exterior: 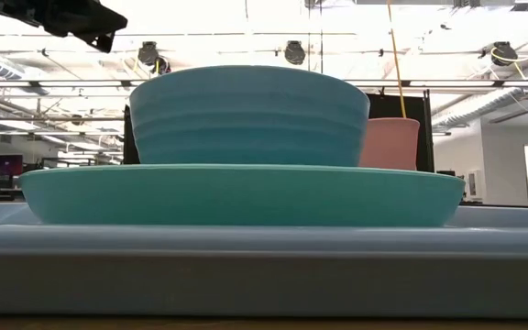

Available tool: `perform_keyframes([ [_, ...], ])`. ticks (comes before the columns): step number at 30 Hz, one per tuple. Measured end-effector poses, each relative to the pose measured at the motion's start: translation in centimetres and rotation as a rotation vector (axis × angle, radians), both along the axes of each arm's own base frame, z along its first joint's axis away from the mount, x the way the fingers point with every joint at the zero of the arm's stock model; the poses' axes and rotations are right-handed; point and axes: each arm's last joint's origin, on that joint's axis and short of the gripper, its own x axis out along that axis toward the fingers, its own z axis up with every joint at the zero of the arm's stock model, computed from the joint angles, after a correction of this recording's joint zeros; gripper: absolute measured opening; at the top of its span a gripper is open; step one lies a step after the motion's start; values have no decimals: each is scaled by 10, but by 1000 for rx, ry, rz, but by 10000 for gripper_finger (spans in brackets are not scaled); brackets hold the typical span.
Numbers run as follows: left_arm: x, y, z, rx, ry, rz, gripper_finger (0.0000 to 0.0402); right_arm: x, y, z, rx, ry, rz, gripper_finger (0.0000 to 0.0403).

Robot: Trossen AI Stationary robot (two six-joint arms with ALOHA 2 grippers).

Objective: Set up tray
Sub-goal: Put the yellow napkin on the blue tray at the left of the light blue plate

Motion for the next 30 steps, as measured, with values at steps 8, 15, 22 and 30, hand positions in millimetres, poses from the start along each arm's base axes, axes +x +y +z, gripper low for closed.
perform_keyframes([
  [8,0,0,0,0,-5,0,14,-2,0,-2,-69,-43,-5,96],
  [15,0,0,0,-2,-4,0,30,-1,3,-17,-85,-3,33,96],
  [22,0,0,0,-2,-3,1,5,-3,8,-20,-72,5,59,95],
  [30,0,0,0,-3,-1,1,26,-5,14,-36,-94,11,122,95],
])
